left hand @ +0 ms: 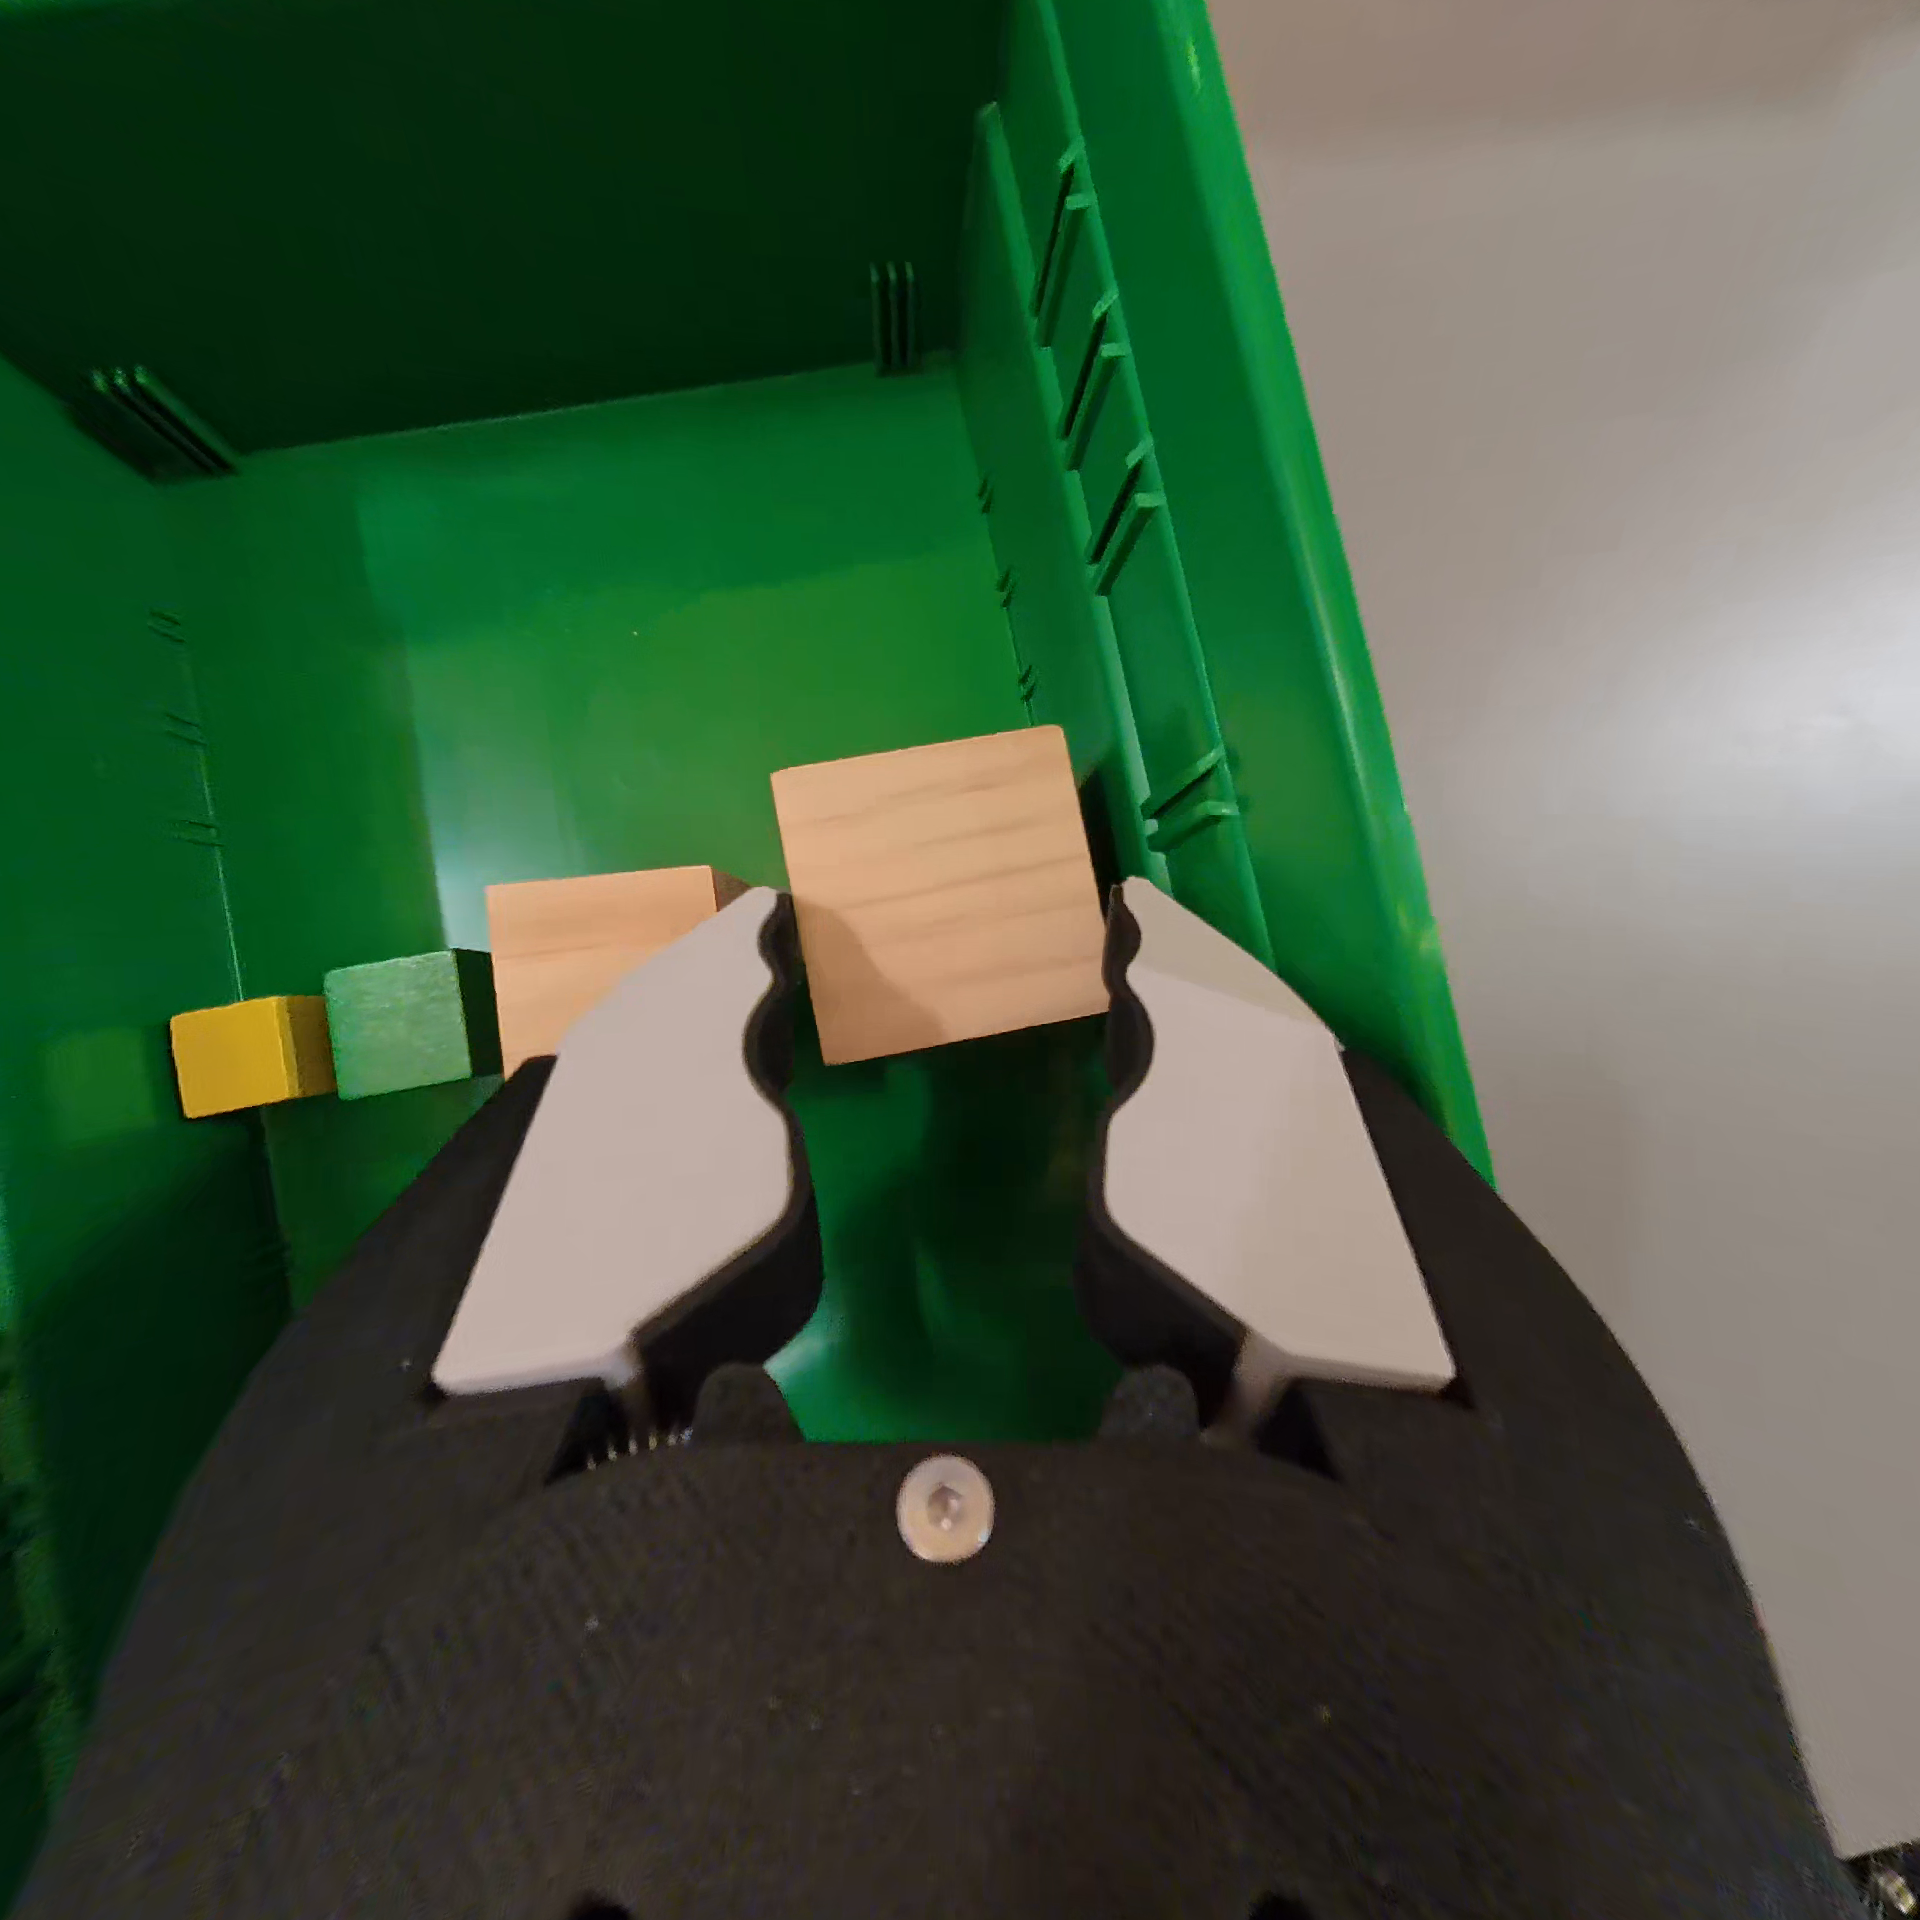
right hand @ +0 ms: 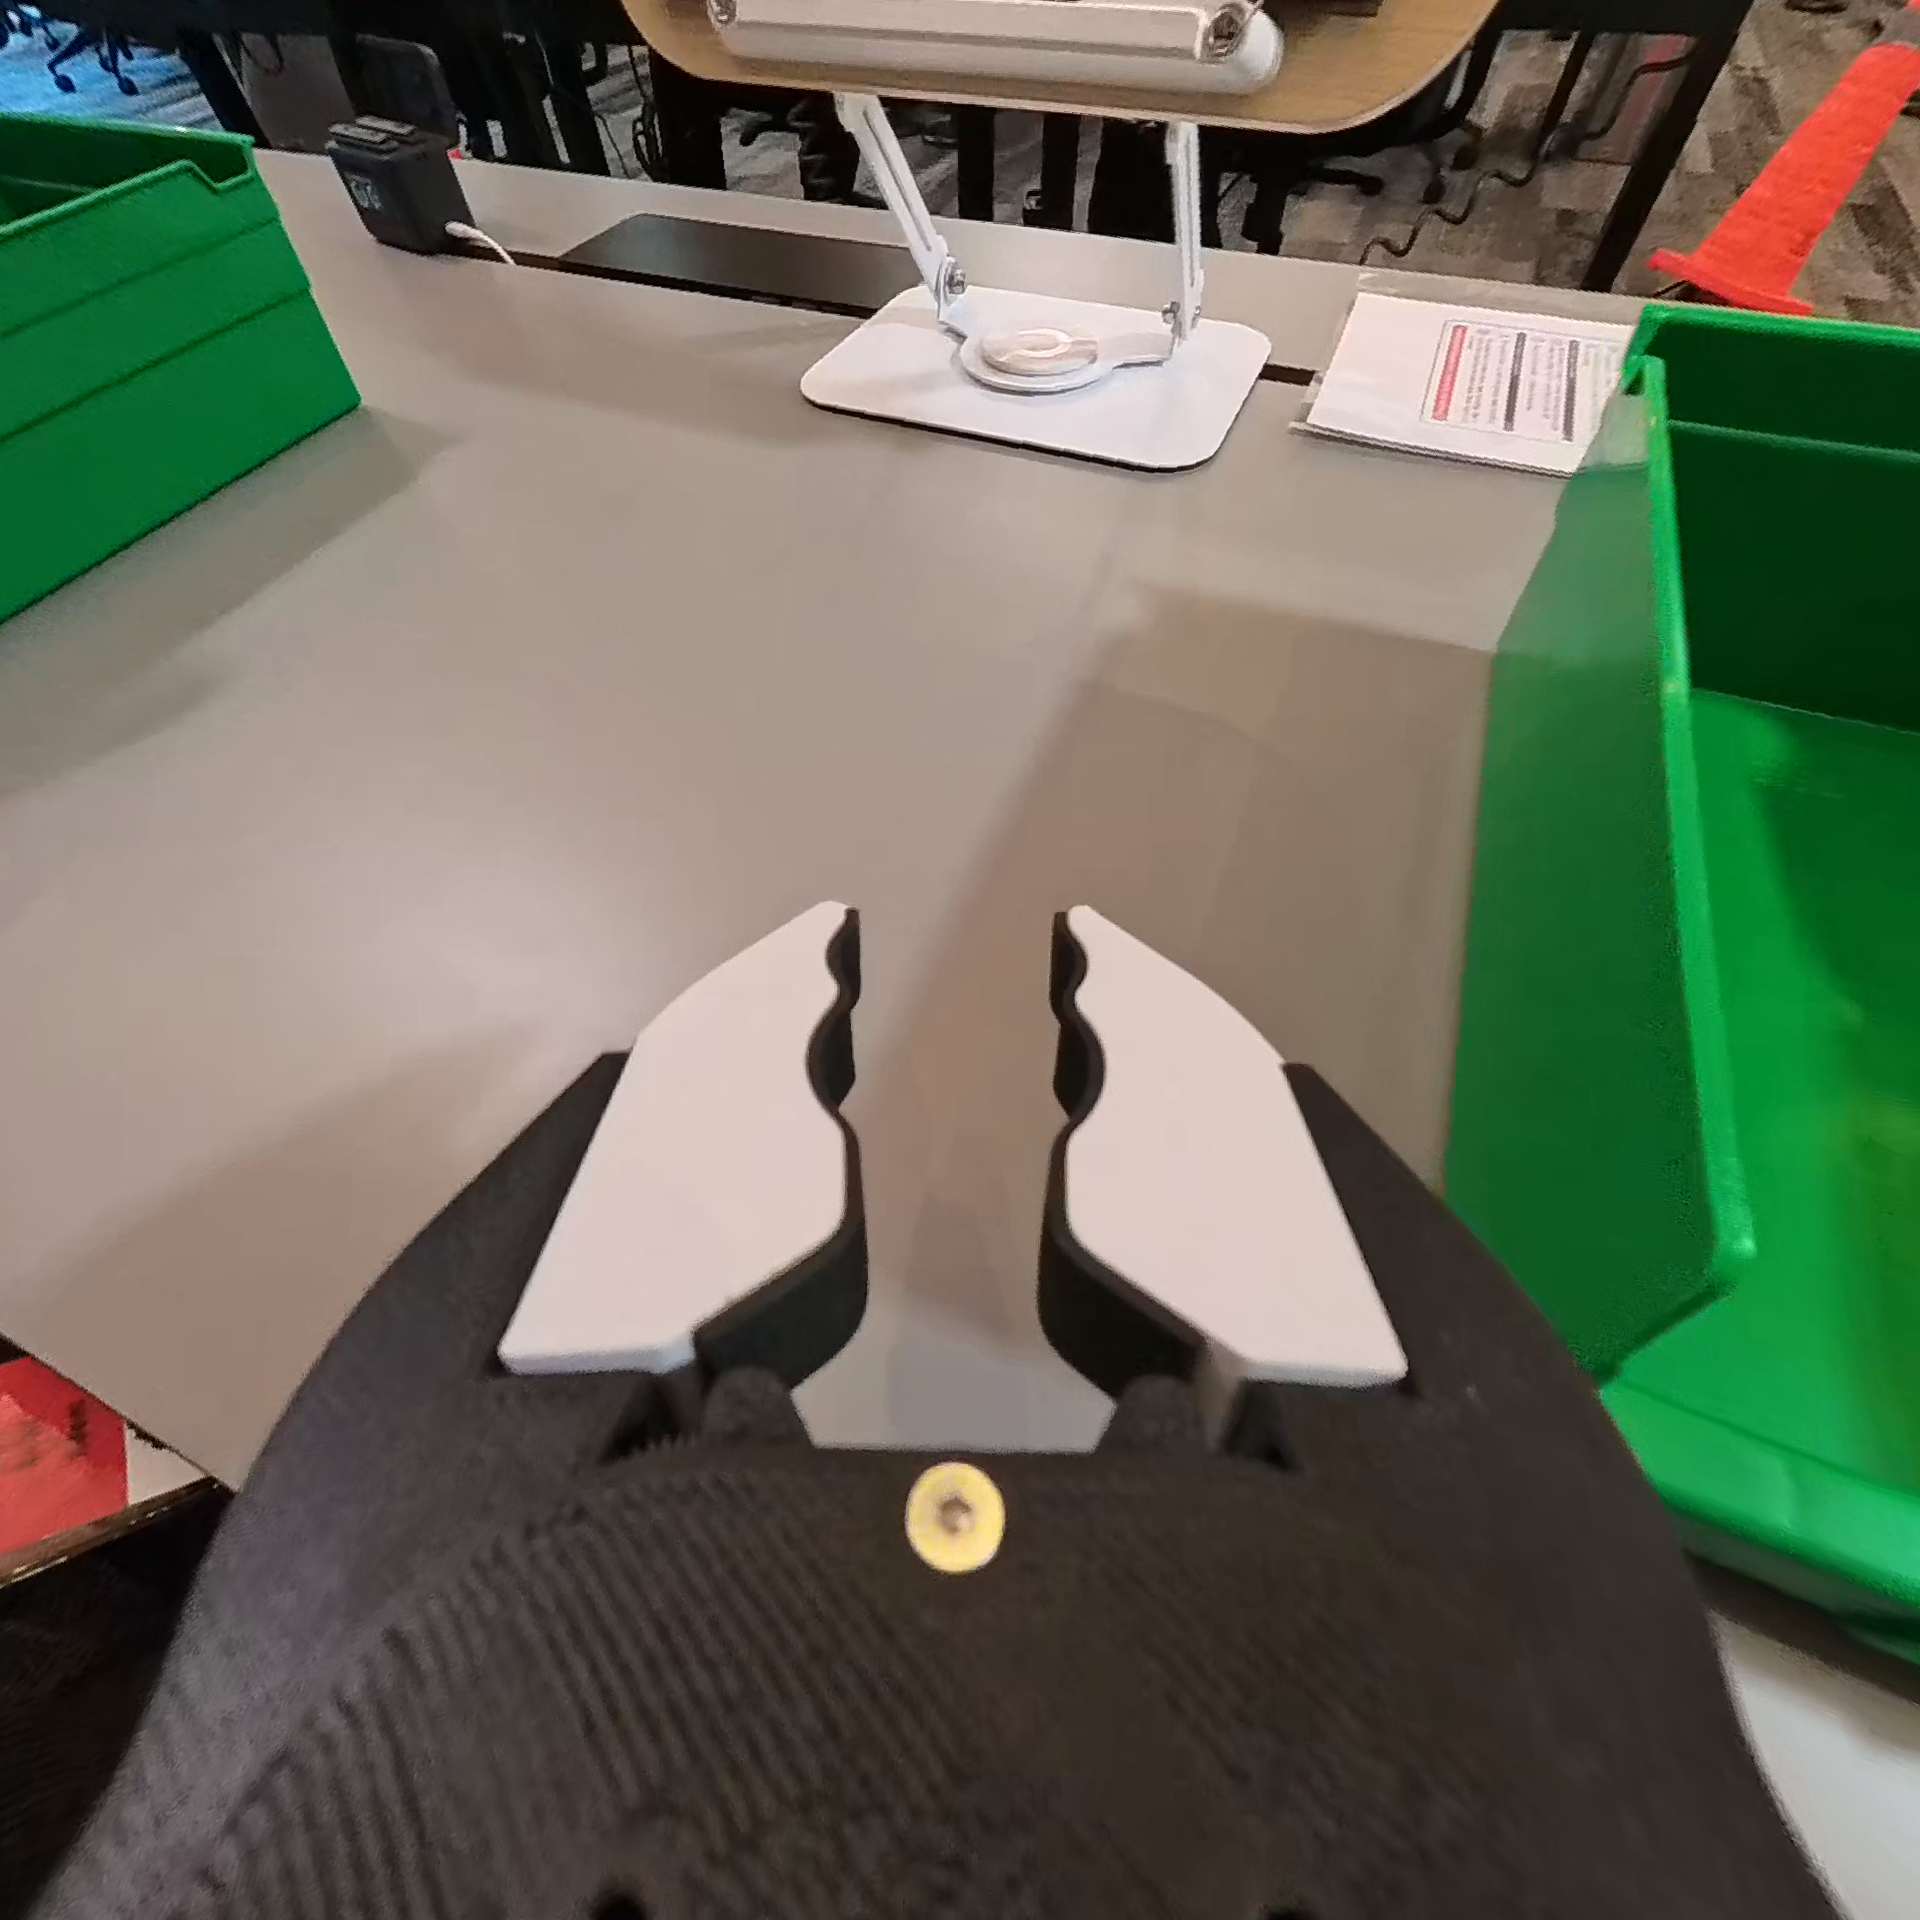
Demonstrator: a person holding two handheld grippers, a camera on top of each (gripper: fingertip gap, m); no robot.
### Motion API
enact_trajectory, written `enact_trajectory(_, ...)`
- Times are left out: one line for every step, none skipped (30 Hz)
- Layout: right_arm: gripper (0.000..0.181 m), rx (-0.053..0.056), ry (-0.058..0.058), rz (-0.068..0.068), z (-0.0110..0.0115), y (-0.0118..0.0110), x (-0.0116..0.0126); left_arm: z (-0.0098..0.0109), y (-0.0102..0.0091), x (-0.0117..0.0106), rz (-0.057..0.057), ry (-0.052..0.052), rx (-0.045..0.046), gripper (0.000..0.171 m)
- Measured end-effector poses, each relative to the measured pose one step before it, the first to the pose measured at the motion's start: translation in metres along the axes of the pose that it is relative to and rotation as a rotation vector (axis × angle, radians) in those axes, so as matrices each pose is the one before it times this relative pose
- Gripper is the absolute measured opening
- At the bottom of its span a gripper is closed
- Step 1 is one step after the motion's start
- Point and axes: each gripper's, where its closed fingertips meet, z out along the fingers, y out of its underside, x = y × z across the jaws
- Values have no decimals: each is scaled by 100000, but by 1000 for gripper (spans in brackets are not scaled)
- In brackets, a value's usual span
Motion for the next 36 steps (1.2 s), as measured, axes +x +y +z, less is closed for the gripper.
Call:
enact_trajectory(36, -35, -238, -221, 52, -18, -58, 25, -24, 7, 158, -320, 370, 58)
enact_trajectory(36, 80, -221, -6, 26, -19, -26, 0, -8, -5, 345, -172, 340, 58)
enact_trajectory(36, 156, -200, 168, 15, -45, -1, 2, 0, -9, 24, 53, 363, 58)
enact_trajectory(36, 194, -175, 276, -1, -32, 14, -1, 6, -6, -63, 88, 279, 58)
enact_trajectory(36, 165, -167, 283, -7, -37, 15, 2, 2, -46, -111, -123, 234, 58)
enact_trajectory(36, 111, -119, 257, 5, -16, 20, -7, 1, -35, -138, -102, 142, 58)
enact_trajectory(36, 64, -117, 203, -5, -17, 14, -1, -2, 9, -17, 46, 101, 58)
enact_trajectory(36, 58, -42, 144, -7, -4, 10, -9, -4, 12, -59, -9, 24, 58)
enact_trajectory(36, 85, -13, 76, -19, -22, -1, -8, -10, 19, -52, 161, 73, 57)
enact_trajectory(36, 79, -11, 22, -20, -21, 3, -11, -31, 38, -133, 290, 327, 57)
enact_trajectory(35, 51, 16, -15, -15, -9, -13, -14, -72, 13, -68, 101, 630, 57)
enact_trajectory(36, 36, 19, -44, -3, -1, -13, 7, -67, -5, 209, -154, 706, 56)
enact_trajectory(36, -16, -3, -53, 13, -3, -13, 4, -37, -1, 239, -83, 433, 56)
enact_trajectory(36, -91, -37, -55, 18, 14, -29, -1, -23, 0, 80, 24, 215, 56)
enact_trajectory(36, -121, -69, -63, 18, 16, -24, -17, -1, -5, 158, 120, 139, 56)
enact_trajectory(36, -75, -41, -79, 13, 13, -15, -17, -15, 9, 253, 181, 103, 56)
enact_trajectory(36, 2, -24, -86, -1, -10, -20, -43, -32, -18, 406, -75, 156, 56)
enact_trajectory(35, 64, 16, -29, 1, -18, 4, -103, -60, -39, 424, -131, 308, 56)
enact_trajectory(35, 61, 4, 49, -1, -6, 10, -151, -123, -58, 154, -126, 475, 56)
enact_trajectory(36, 4, -34, 110, 0, -2, 19, -232, -218, -94, -15, -185, 1155, 56)
enact_trajectory(36, -35, -43, 117, 2, 12, 18, -324, -347, -159, -480, -370, 2031, 56)
enact_trajectory(36, 8, -16, 97, -7, 12, 17, -396, -368, -194, -774, -196, 2031, 56)
enact_trajectory(36, 52, -30, 74, 1, -7, 13, -434, -388, -238, -886, -144, 2083, 56)
enact_trajectory(36, 54, -39, 51, -18, -9, -2, -518, -470, -316, -978, -438, 2707, 56)
enact_trajectory(36, 36, -40, 14, -1, -14, -7, -549, -512, -341, -1250, -398, 3072, 56)
enact_trajectory(35, 46, -20, -26, -8, -1, -7, -590, -564, -271, -1547, 253, 3379, 56)
enact_trajectory(35, -11, -19, -39, 5, 0, -13, -608, -635, -162, -2250, 1134, 3638, 56)
enact_trajectory(35, -30, -24, -39, 9, 0, -26, -642, -707, -23, -2763, 2091, 3927, 56)
enact_trajectory(35, -38, -51, -54, 18, -2, -32, -650, -807, 135, -2988, 3008, 4514, 56)
enact_trajectory(35, -44, -45, -93, 17, -2, -28, -616, -841, 309, -3560, 3843, 4567, 56)
enact_trajectory(35, -23, -30, -155, 4, 3, -37, -566, -834, 496, -3595, 4802, 4280, 56)
enact_trajectory(35, 20, 6, -146, 6, -14, -24, -523, -809, 678, -3482, 5386, 4041, 56)
enact_trajectory(35, 0, -39, -70, 12, -4, -26, -446, -756, 763, -3604, 5378, 3544, 55)
enact_trajectory(35, 8, -57, 29, 15, -7, -25, -365, -722, 896, -2934, 5604, 3313, 55)
enact_trajectory(35, 36, -97, 58, 24, -3, -23, -288, -692, 1014, -2239, 5748, 3373, 56)
enact_trajectory(35, 21, -113, 11, 13, -7, -41, -184, -618, 1111, -2612, 5979, 3106, 56)
